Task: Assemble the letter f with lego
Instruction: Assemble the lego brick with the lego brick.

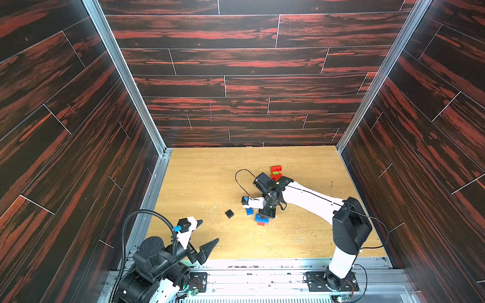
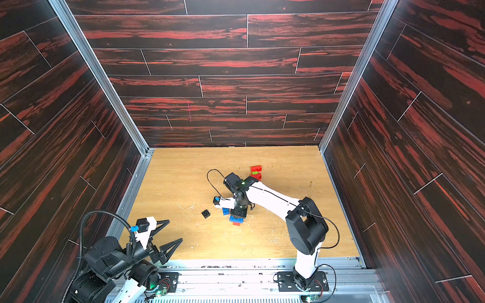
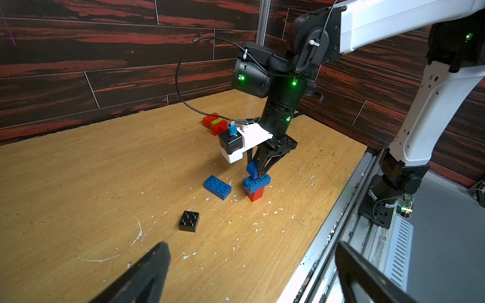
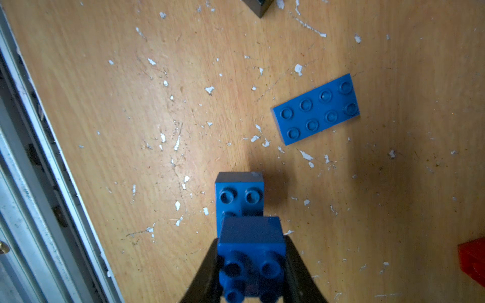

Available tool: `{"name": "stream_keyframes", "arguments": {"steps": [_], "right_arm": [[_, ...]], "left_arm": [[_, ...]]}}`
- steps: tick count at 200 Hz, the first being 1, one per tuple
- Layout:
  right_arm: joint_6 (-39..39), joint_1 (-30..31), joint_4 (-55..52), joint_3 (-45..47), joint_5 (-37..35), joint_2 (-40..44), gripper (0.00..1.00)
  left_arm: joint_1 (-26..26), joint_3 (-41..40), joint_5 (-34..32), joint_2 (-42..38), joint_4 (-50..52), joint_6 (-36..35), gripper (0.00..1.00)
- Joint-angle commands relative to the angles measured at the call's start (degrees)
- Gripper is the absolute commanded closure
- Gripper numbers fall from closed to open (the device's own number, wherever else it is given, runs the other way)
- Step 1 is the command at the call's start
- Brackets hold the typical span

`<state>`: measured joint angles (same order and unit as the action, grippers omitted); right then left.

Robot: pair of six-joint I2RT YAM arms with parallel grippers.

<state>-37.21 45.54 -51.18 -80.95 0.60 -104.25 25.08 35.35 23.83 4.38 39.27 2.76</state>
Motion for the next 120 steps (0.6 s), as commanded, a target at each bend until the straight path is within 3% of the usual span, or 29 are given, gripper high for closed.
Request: {"name": "stream_keyframes", "arguments": {"steps": [1,120], "right_arm": [[-0.76,-0.4,-2.56,-1.24,1.63,-1.55,0.79],[-1.37,-1.2,-3.93,-1.85,3.22,-2.8,0.79]], "left_arm": [[-0.16,-0.19,0.6,0.07,0.31,-1.01,0.0],[-0.13,-0.12,0.64,-0.03,0.26,-1.03,0.0]]}}
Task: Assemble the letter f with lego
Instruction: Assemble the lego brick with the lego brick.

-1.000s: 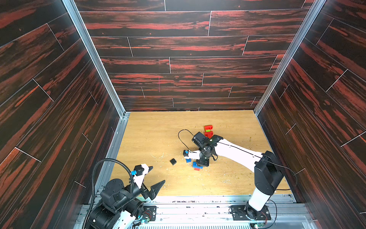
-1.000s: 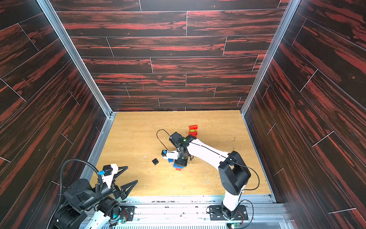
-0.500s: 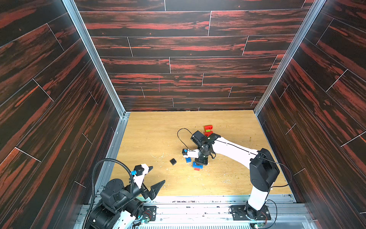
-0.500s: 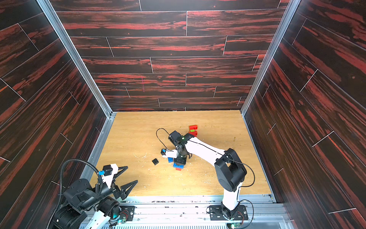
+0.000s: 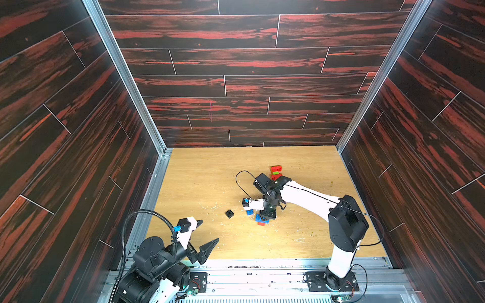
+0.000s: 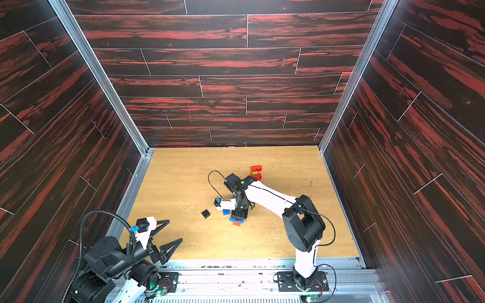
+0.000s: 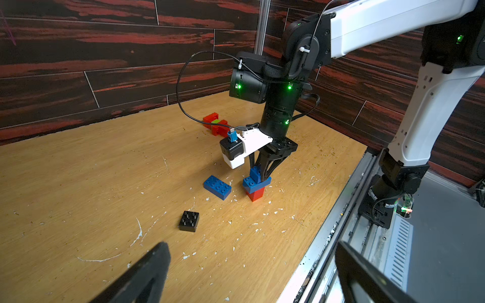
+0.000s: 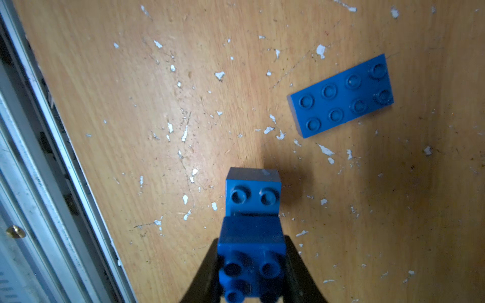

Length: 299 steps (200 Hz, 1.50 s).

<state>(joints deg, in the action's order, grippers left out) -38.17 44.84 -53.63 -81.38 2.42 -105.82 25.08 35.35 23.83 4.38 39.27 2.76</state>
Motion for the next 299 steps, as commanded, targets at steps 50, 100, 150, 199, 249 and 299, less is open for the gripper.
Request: {"name": "stream_keyframes", "arguments": {"steps": [50,100,150,199,249,299], "right_arm": [[0.09,-0.57,-2.18,-1.93,1.63,-2.15,0.79],[0.64,-0.61,-2.79,-2.2,2.32,-3.27,0.79],[0.99,-0.63,-4.74,-2.51,1.63,-4.44,0.79],[1.78,-0.63,-6.61,-2.81,1.28,-5.36,0.79],[2.17,-0.62,-6.4,-3.52,1.36,-6.63,0.79],[3.63,-0.62,-3.98,-0.68,1.82,-7.29,0.79]], "left_arm": [[-0.2,-0.13,0.6,-0.01,0.37,-1.03,0.0],[-0.13,-0.2,0.6,-0.03,0.35,-1.01,0.0],[-0.21,-0.19,0.6,-0.08,0.31,-1.08,0.0],[-0.19,-0.13,0.77,0.01,0.32,-1.01,0.0],[-0.19,-0.22,0.75,0.0,0.37,-1.01,0.0],[-0.21,-0.16,0.6,0.09,0.35,-1.01,0.0]]}}
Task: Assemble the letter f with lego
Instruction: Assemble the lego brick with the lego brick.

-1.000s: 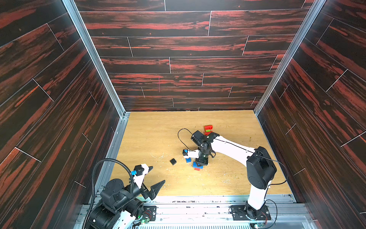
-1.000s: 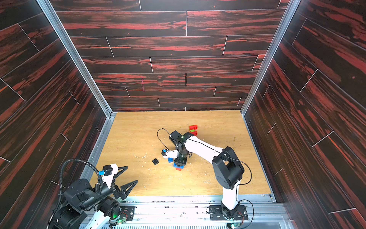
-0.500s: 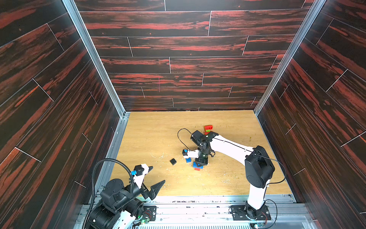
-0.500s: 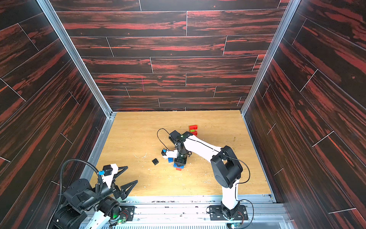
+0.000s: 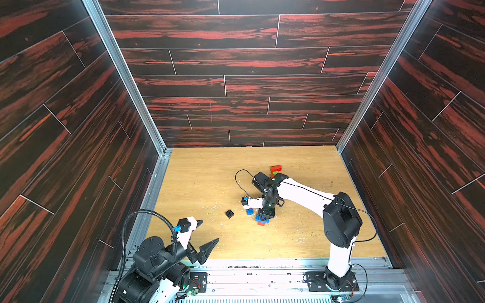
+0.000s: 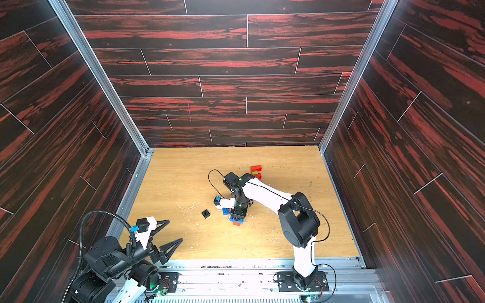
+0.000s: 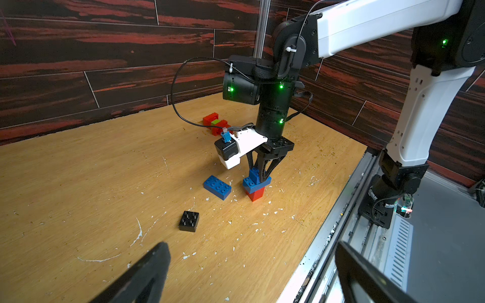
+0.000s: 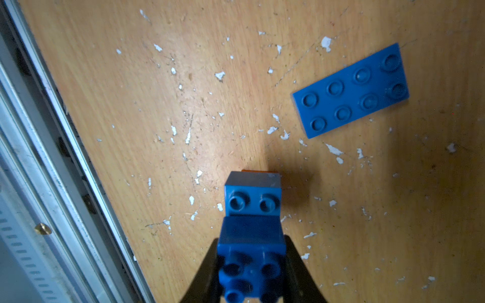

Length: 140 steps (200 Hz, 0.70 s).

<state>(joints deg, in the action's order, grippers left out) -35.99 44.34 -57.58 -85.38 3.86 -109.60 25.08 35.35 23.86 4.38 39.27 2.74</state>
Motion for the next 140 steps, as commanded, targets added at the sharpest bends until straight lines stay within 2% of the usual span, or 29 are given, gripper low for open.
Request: {"name": "stream_keyframes", "arguments": {"steps": [1,55,140], "right_arm": [[1.44,-0.12,0.0,3.39,0.41,-3.51,0.79],[3.75,-0.1,1.51,6.73,0.55,-4.28,0.79],[7.89,-0.04,1.42,7.24,-0.44,-4.49,0.8]], "left_arm": [[-0.16,-0.22,0.58,0.05,0.36,-0.99,0.0],[-0.16,-0.13,0.51,0.13,0.22,-0.94,0.0],[-0.2,-0.21,0.58,0.11,0.2,-0.9,0.0]]}}
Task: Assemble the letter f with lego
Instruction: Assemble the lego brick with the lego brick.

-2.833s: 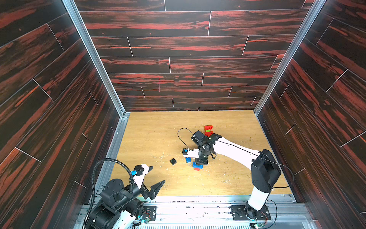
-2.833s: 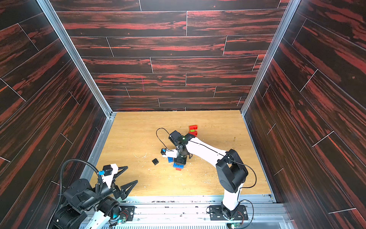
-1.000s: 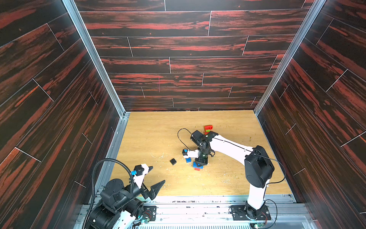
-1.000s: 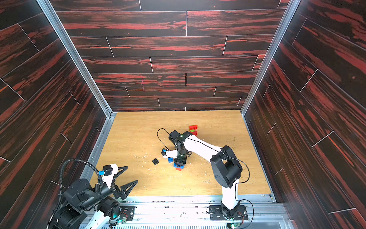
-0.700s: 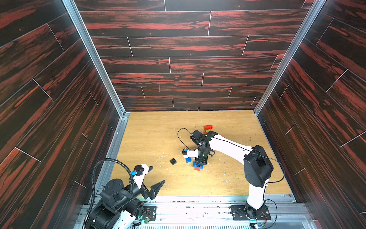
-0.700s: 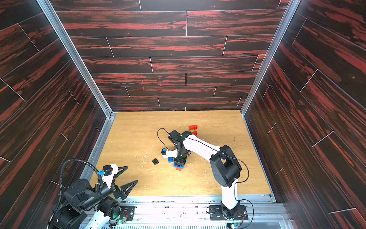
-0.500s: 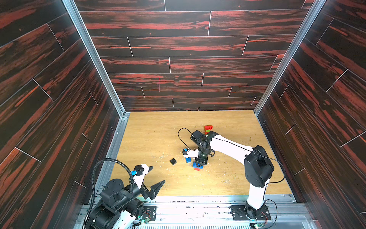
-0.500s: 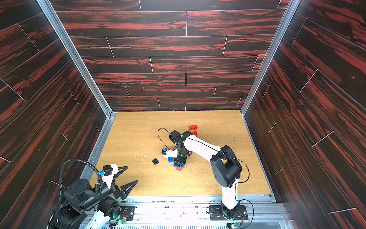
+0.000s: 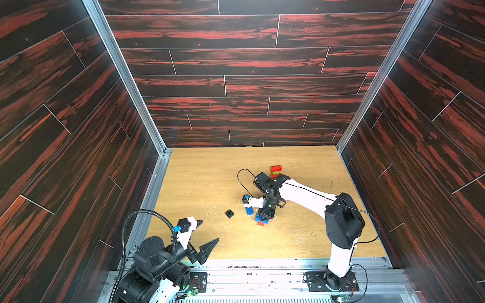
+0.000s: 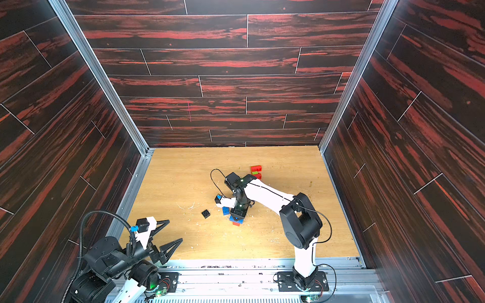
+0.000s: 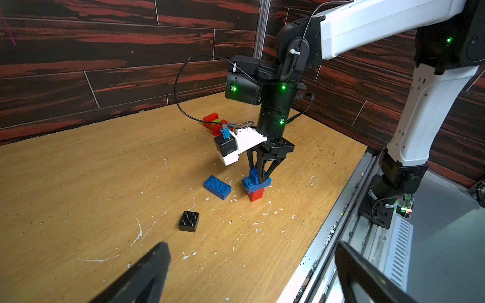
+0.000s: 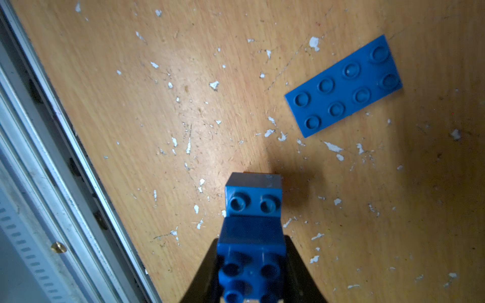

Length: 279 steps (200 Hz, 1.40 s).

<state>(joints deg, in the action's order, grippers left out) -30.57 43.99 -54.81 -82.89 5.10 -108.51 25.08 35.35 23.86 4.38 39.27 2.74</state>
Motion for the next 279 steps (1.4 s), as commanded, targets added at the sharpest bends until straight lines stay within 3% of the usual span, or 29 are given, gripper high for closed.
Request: {"name": "stream_keyframes", "arguments": {"steps": [1,279], "right_arm": [[2.54,0.31,-1.36,4.79,-1.68,-5.54,0.8],[9.43,2.97,7.39,13.08,-10.83,-3.43,0.82]], "left_arm": [[-0.2,-0.25,0.58,0.1,0.24,-0.9,0.0],[-0.19,-0.26,0.75,0.27,0.19,-0.99,0.0]]}}
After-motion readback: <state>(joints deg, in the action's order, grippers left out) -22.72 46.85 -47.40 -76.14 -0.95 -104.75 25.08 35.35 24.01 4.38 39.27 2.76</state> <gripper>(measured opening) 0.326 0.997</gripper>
